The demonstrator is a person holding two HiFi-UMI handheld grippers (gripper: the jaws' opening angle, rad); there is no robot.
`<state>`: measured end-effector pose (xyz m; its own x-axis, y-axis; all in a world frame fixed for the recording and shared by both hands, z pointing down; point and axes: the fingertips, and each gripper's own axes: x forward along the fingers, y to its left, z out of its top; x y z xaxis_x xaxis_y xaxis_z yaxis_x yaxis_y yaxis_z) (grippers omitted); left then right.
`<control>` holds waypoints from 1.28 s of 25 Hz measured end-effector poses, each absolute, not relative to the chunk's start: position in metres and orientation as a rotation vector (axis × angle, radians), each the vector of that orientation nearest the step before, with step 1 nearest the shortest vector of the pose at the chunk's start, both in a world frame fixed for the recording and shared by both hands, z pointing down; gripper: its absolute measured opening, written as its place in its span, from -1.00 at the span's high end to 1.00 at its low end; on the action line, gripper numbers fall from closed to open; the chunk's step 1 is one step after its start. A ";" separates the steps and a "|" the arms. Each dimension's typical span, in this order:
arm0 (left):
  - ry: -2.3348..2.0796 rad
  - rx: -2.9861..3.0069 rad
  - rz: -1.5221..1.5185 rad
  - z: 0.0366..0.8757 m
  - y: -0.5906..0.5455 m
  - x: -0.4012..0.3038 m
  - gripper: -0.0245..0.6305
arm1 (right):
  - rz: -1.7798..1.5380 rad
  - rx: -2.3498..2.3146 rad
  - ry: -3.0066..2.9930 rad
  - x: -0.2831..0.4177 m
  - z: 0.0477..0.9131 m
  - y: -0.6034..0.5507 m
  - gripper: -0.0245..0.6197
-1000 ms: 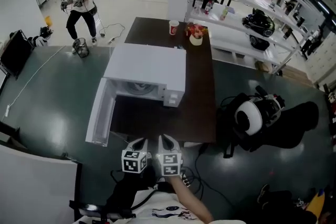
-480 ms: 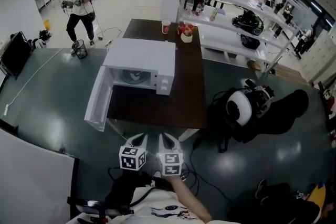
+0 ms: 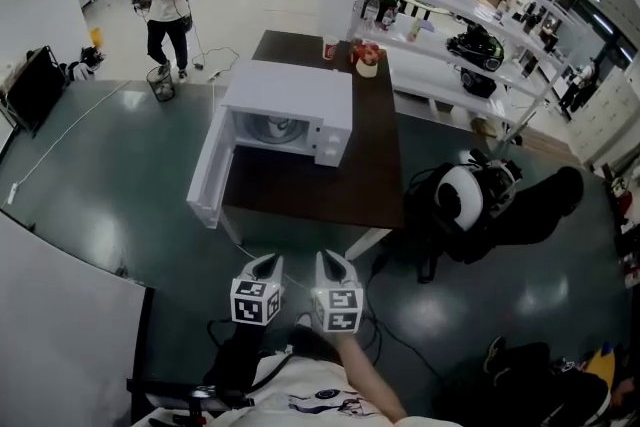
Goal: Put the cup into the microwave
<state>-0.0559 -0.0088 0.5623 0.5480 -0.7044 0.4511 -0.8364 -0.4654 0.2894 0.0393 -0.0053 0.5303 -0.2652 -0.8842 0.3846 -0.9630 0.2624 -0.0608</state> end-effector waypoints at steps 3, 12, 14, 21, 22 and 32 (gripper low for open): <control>-1.259 2.281 0.380 0.569 0.019 -0.086 0.93 | 0.421 1.702 -2.262 0.017 0.531 0.017 0.92; -1.235 2.225 0.363 0.585 0.090 -0.128 0.93 | 0.458 1.655 -2.230 -0.027 0.541 0.092 0.92; -1.225 2.236 0.369 0.583 0.096 -0.128 0.93 | 0.448 1.671 -2.223 -0.026 0.538 0.097 0.92; -1.250 2.285 0.368 0.564 0.086 -0.130 0.93 | 0.395 1.737 -2.246 -0.011 0.512 0.097 0.92; -1.255 2.298 0.366 0.560 0.083 -0.127 0.93 | 0.389 1.751 -2.250 -0.005 0.508 0.097 0.92; -1.363 2.456 0.312 0.506 0.063 -0.095 0.93 | 0.262 1.847 -2.322 0.044 0.464 0.094 0.92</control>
